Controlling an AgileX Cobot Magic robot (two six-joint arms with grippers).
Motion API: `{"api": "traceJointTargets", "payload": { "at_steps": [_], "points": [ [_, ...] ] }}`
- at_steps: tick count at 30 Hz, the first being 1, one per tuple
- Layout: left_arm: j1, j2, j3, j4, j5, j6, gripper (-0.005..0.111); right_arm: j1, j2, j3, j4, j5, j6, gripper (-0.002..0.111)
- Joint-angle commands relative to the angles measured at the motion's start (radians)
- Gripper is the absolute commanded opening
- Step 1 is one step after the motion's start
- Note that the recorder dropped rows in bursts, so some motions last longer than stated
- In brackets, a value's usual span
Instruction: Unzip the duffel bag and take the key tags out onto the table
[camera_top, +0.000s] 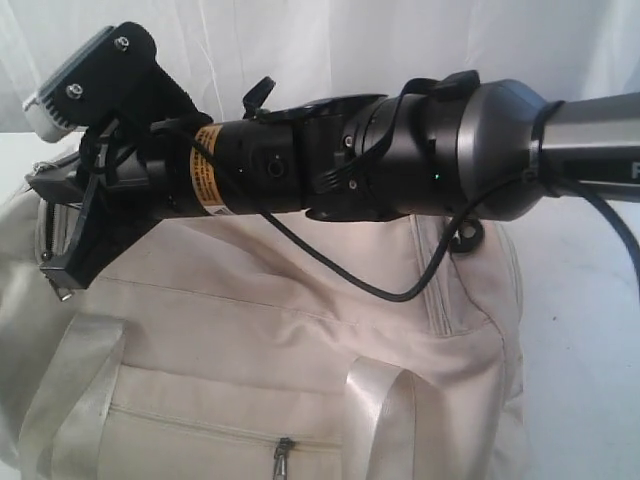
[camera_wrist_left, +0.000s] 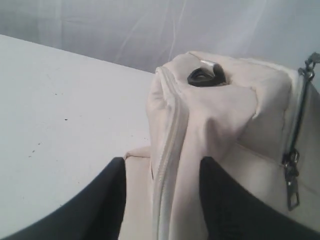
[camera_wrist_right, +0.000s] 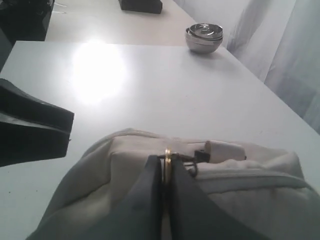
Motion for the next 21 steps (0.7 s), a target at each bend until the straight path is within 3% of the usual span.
{"api": "traceJointTargets", "payload": {
  "at_steps": [1,5,9,13,21],
  "points": [
    [-0.005,-0.004,-0.072,-0.01,0.023,0.006,0.053,0.0,-0.048,-0.012,0.011,-0.024,0.003,0.0],
    [-0.005,0.05,-0.161,0.017,0.064,-0.001,0.053,0.0,-0.048,-0.012,0.011,-0.019,0.003,0.0],
    [-0.005,0.179,-0.251,0.181,0.062,-0.146,0.053,0.0,-0.048,-0.012,0.011,-0.003,0.003,0.0],
    [-0.005,0.347,-0.297,0.326,-0.04,-0.207,0.053,-0.002,-0.048,-0.012,0.011,0.022,-0.002,0.0],
    [-0.005,0.526,-0.298,0.342,-0.184,-0.183,0.053,-0.002,-0.048,-0.012,0.011,0.129,-0.002,0.0]
  ]
}}
